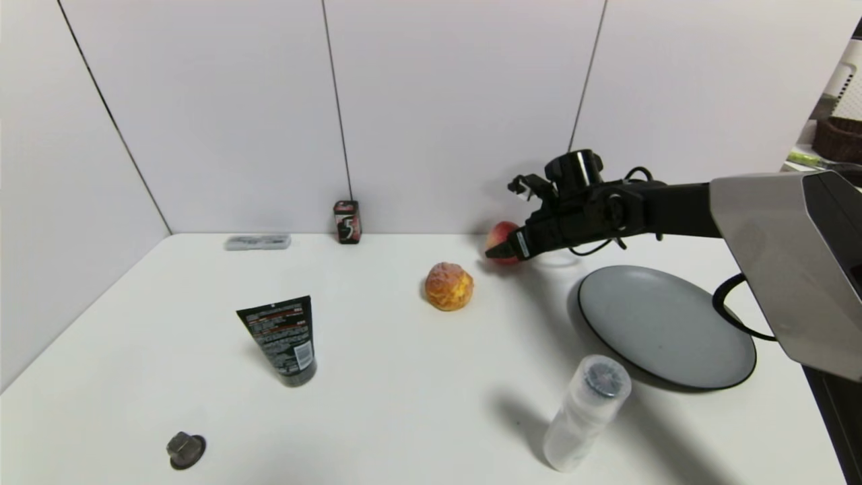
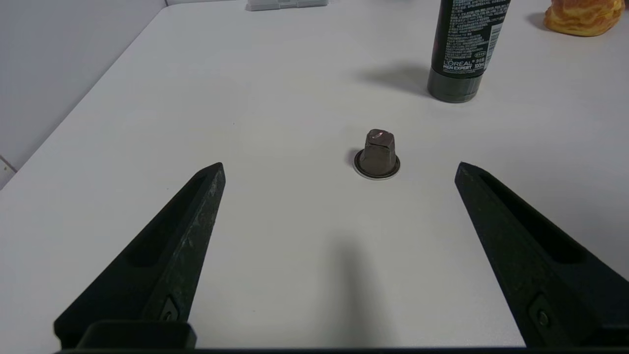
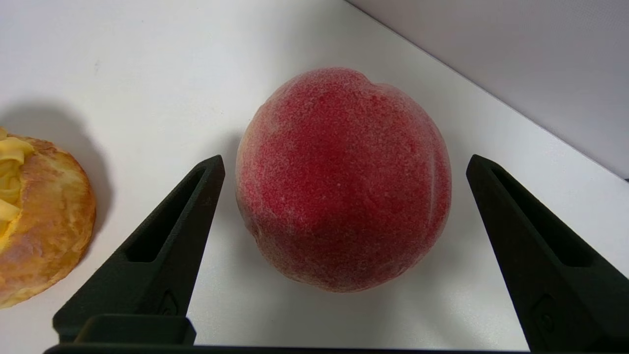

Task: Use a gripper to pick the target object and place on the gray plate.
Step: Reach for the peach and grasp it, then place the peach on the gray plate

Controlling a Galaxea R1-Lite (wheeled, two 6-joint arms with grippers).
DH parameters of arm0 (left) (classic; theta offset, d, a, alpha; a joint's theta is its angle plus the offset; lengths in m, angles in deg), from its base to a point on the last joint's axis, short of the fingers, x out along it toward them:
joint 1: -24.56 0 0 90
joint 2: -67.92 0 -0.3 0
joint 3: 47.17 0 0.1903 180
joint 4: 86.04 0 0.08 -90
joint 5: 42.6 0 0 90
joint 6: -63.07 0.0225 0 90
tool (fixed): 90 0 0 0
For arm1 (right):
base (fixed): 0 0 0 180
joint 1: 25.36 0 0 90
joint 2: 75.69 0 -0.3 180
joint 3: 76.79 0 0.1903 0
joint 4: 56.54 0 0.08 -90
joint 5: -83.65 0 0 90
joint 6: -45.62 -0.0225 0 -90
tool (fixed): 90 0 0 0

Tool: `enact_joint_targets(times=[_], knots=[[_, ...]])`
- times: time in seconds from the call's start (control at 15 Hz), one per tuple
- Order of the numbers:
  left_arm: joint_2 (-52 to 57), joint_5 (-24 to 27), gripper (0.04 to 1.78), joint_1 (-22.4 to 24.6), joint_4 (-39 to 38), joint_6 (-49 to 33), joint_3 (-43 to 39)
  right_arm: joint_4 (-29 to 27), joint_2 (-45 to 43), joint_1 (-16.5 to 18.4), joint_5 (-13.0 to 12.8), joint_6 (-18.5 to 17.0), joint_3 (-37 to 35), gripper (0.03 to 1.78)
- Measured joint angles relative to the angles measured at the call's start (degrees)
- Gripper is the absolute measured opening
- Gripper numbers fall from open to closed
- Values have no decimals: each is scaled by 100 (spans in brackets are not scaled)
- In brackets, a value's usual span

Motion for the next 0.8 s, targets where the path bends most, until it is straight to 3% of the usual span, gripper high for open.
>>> enact_joint_targets(times=[0.2,0.27,0.4,0.8], knots=[[0,-2,169,0,0,0,0,-2,-11,4,-2,2,0,169],[0,0,169,0,0,2,0,5,-11,4,-2,2,-2,148],[0,0,169,0,0,0,0,6,-10,1,-2,-2,-2,121],[0,0,169,0,0,0,0,-16,-82,28,2,2,-24,113]])
